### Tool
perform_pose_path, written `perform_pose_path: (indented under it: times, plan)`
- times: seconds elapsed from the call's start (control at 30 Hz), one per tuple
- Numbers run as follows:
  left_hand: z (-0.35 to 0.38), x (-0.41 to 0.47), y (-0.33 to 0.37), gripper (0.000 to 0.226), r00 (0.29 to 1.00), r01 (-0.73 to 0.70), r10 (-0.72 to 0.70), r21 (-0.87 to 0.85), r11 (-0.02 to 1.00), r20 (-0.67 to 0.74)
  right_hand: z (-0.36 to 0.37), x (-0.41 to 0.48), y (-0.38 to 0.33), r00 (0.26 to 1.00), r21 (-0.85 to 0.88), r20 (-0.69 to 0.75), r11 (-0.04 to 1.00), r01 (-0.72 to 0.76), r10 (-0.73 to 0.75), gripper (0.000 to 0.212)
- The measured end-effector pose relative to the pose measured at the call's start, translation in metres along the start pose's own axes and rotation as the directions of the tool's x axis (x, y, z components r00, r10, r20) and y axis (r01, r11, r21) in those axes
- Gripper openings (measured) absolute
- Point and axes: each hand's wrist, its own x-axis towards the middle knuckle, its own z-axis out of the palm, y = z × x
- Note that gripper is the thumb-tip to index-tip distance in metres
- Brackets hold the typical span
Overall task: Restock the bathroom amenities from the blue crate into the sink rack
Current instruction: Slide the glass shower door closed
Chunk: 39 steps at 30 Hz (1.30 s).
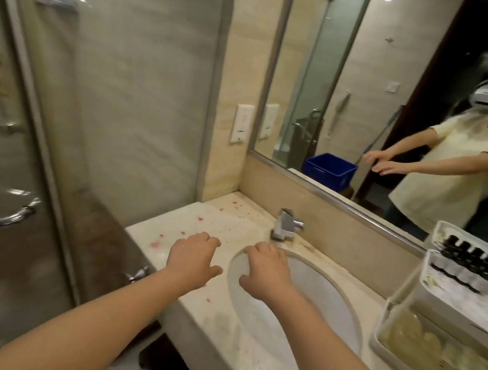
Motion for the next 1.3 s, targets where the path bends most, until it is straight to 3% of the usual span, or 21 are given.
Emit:
perform_pose_path:
  times: [0.4, 0.7, 1.03, 1.3]
  plan:
    - [-0.008, -0.110, -0.126, 0.058, 0.959, 0.281, -0.282, 0.052, 0.958, 0.006, 0.042, -0.001, -0.157, 0.954, 0.065, 0.029, 0.953, 0.297, -0.299, 0.050]
    - [-0.015, -0.190, -0.207, 0.060, 0.872, 0.488, -0.489, 0.069, 0.870, 0.008, 0.062, -0.011, -0.267, 0.858, 0.070, 0.060, 0.860, 0.506, -0.510, 0.056]
    - [-0.020, -0.270, -0.274, 0.059, 0.718, 0.696, -0.696, 0.019, 0.717, -0.025, 0.079, -0.019, -0.376, 0.691, 0.054, 0.136, 0.702, 0.710, -0.710, 0.058]
    - [-0.025, -0.319, -0.319, 0.059, 0.506, 0.862, -0.862, 0.043, 0.505, -0.036, 0.091, -0.009, -0.462, 0.488, 0.093, 0.160, 0.505, 0.858, -0.858, 0.051]
